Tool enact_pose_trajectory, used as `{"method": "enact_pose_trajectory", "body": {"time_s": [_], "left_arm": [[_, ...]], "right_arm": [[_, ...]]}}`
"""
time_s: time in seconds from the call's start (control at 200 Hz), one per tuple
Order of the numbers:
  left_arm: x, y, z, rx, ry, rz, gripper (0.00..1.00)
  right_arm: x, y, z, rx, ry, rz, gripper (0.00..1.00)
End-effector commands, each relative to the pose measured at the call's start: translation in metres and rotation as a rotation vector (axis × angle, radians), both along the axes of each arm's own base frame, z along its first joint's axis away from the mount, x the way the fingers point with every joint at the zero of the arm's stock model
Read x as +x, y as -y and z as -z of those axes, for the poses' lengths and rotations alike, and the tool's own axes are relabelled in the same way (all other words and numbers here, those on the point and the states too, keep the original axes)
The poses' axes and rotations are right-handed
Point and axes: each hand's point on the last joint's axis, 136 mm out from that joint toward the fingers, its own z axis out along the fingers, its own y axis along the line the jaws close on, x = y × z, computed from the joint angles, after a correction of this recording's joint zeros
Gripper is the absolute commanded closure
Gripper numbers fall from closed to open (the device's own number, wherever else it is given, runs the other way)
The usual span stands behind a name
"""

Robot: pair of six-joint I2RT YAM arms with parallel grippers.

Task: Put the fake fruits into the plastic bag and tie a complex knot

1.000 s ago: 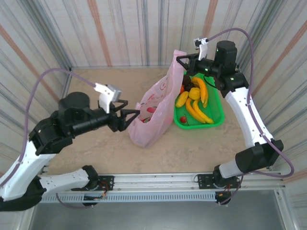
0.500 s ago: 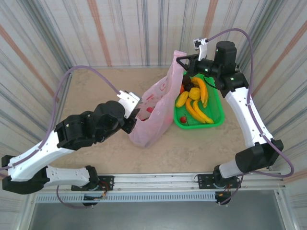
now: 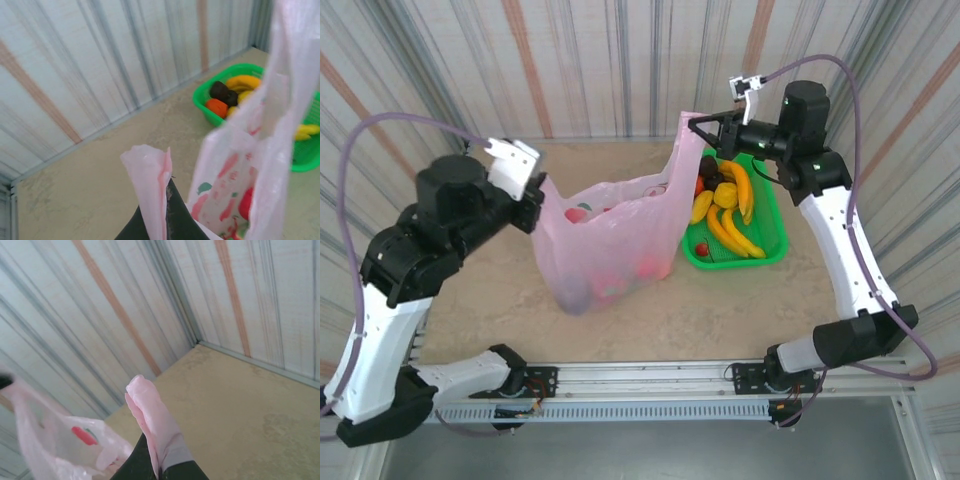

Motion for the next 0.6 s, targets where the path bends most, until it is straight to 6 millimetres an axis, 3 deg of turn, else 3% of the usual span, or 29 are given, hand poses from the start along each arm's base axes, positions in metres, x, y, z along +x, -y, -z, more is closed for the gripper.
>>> {"method": "enact_pose_trajectory", "body": {"time_s": [0.0,0.12,0.326,0.596], "left_arm": [[-0.005,0.014,-0.029,-0.112,0.062,0.189,1.0],[0.005,0.011,-0.029,-0.233,0.044,0.273,1.0],[0.006,0.012,-0.033,-0.42,0.044,0.49,1.0],[0.009,0.017,-0.026,-0.434,0.029,0.585,1.0]], "right_arm": [[-0.038,0.009,-0.05,0.074,0.069,-0.027,1.0],[-0.05,0.017,-0.052,0.11,0.024,-0.011,1.0],[-0.065,0.02,-0.038,0.129,-0.048,-0.02,1.0],[-0.064,0.021,-0.017,0.117,-0.093,-0.01,1.0]]}}
